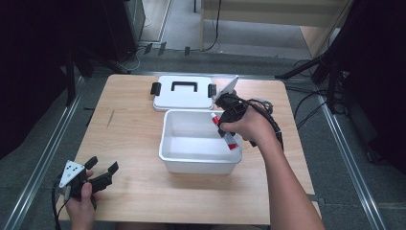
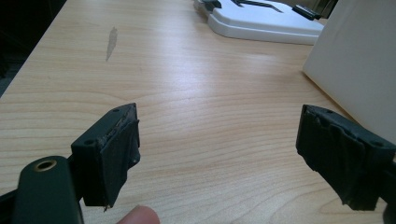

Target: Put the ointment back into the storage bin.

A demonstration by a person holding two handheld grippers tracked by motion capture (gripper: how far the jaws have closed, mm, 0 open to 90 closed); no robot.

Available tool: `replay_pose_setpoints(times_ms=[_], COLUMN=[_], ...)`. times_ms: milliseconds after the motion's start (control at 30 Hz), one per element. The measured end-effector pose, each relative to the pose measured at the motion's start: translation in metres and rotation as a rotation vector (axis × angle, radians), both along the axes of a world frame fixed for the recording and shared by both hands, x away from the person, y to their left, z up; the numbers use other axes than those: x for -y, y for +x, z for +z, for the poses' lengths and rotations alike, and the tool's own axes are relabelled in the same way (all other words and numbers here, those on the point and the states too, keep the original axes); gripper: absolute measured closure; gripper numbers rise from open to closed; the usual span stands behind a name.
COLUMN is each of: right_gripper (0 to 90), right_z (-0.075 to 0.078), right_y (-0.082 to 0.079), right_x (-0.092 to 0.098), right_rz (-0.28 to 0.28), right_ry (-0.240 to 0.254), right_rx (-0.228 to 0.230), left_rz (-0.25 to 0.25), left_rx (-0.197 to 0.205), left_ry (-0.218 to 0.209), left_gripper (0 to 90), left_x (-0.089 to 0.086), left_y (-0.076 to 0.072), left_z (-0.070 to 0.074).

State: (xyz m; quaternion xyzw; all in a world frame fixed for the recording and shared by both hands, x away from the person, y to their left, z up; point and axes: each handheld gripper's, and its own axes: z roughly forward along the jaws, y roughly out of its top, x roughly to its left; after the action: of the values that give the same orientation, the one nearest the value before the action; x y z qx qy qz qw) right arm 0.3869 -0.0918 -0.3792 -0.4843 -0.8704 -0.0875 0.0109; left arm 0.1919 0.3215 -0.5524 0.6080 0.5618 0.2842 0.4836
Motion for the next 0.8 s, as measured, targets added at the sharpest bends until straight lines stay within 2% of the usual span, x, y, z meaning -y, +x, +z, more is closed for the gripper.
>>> replay_pose_setpoints(times_ms=[233, 533, 800], right_gripper=[70.0, 70.0, 70.0], right_z=[-0.015, -0.036, -0.056], right_y=[0.002, 0.004, 0.004], right_x=[-0.005, -0.011, -0.019], right_rz=[0.014, 0.008, 0.034], right_ry=[-0.003, -0.013, -0.057], right_rx=[0.006, -0.019, -0.001], left_rz=[0.001, -0.003, -0.002], left_rx=[0.000, -0.004, -0.003], left_ry=[-0.004, 0.001, 0.000], left_gripper=[14.4, 14.4, 14.4], left_x=[0.000, 0.000, 0.000], left_y=[0.000, 0.000, 0.000], left_z=[0.000, 0.000, 0.000])
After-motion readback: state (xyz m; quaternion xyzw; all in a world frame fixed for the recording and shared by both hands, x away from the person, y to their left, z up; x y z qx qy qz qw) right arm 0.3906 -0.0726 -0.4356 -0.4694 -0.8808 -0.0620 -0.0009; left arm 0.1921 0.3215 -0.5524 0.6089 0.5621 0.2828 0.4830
